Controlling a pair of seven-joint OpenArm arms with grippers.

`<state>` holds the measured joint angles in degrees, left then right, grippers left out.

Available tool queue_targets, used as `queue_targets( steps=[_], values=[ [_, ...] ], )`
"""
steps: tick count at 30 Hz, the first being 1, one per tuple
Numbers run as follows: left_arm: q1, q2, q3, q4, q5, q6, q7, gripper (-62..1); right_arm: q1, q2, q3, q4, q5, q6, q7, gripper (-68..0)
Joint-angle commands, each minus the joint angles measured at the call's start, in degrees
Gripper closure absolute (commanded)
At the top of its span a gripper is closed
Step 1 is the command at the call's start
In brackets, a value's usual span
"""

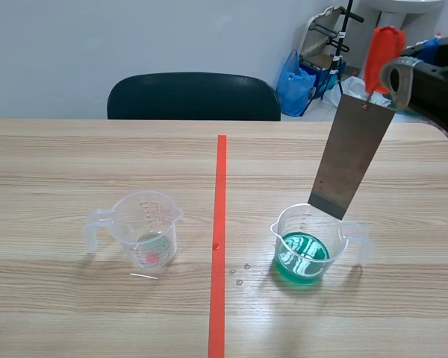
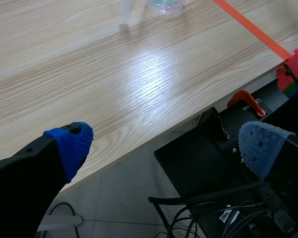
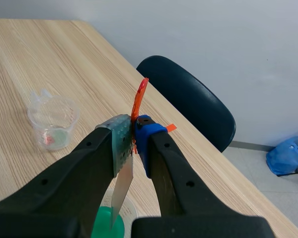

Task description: Do the redox reaction experiment

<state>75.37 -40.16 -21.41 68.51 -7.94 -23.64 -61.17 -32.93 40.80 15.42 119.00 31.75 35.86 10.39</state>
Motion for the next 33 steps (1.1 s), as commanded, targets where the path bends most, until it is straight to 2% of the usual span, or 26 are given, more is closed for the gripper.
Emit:
queue_targets(
  steps=[1,25,33],
  values=[
    [0.07,0.26,0.07,0.81,-0.33,-0.04,-0.79,-62.3,0.42,0.79,0.74,0.63,0.61,-0.22,0.83,-1.9],
    [0.07,0.26,0.07,0.81,-0.33,-0.04,-0.76,-62.3,0.46,0.79,0.74,0.63,0.61,-0.22,0.83,-2.0],
    [0.07,0.26,0.07,0.81,-0.33,-0.04,-0.76,-62.3,2.64,0.79,0.68,0.63,0.61,-0.20,-0.22,-2.0]
  ],
)
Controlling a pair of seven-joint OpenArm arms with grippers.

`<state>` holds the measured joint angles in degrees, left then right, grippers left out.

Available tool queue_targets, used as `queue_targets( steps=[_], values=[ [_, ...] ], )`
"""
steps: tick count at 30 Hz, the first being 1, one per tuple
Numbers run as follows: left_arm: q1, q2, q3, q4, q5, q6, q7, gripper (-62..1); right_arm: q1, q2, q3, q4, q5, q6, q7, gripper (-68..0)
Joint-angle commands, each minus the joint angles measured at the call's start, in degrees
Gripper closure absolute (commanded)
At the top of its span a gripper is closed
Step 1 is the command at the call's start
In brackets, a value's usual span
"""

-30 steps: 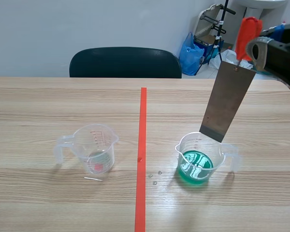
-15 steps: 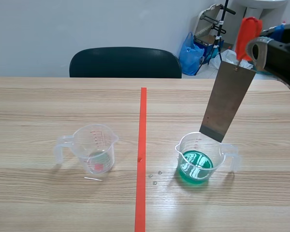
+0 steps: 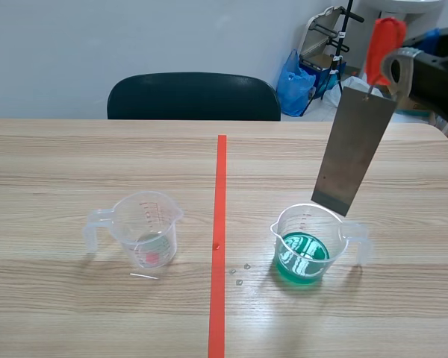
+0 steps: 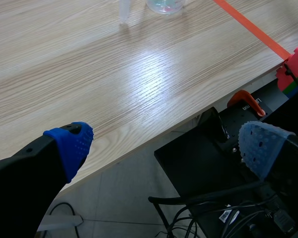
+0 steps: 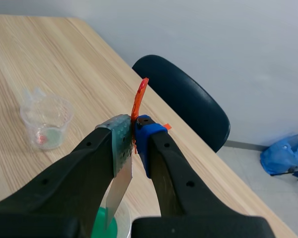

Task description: Do the redox reaction experiment

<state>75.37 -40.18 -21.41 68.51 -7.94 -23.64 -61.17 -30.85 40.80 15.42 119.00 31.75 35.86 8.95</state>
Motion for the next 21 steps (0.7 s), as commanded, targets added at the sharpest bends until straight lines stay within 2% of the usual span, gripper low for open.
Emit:
queue_targets(
  steps=[1,5,9,21],
  values=[
    [0.07,0.31,0.07,0.81,-0.33,-0.04,-0.76,-62.3,0.57,0.79,0.66,0.63,0.61,-0.20,1.22,-2.0],
    [0.07,0.31,0.07,0.81,-0.33,-0.04,-0.76,-62.3,1.27,0.79,-0.61,0.63,0.57,-0.07,0.98,-2.0],
    [0.07,0.31,0.07,0.81,-0.33,-0.04,-0.76,-62.3,4.68,0.79,-3.65,0.63,0.42,-0.02,-1.66,-2.0],
    [0.07,0.31,0.07,0.81,-0.33,-0.04,-0.76,-62.3,16.72,0.28,-16.02,0.63,0.44,-0.31,-6.27,-2.0]
  ],
)
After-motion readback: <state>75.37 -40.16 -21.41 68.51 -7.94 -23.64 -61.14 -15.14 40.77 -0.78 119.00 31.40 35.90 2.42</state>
